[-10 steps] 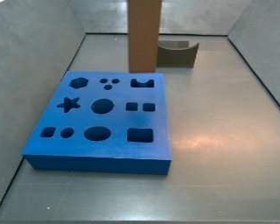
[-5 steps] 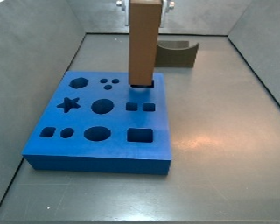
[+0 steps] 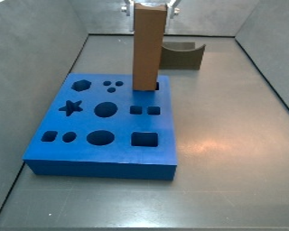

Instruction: Insert the arch object.

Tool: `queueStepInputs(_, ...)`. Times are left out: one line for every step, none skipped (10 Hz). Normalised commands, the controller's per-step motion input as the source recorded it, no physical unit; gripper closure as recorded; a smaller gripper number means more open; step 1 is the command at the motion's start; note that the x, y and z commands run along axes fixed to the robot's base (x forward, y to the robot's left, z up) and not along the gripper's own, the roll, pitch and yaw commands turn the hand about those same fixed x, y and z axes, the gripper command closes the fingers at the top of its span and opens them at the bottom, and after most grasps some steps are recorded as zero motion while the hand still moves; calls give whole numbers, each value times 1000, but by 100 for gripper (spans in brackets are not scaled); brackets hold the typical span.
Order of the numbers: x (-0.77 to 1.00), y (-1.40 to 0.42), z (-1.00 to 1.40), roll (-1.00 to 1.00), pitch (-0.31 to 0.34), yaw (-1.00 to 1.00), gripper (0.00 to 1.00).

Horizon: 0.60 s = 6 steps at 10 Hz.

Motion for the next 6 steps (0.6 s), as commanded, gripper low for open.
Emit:
queueStepInputs(189,189,-114,16,63,0,100)
queueStepInputs(226,123,-143,19,67,0,100)
queueStepInputs(169,23,-186,0,27,0,100)
queueStepInputs(49,0,-223,-11,0,0,100)
queueStepInputs(0,0,-254,-31,0,-3,100)
queueStepInputs(-9,0,-300,-57,-29,0,100)
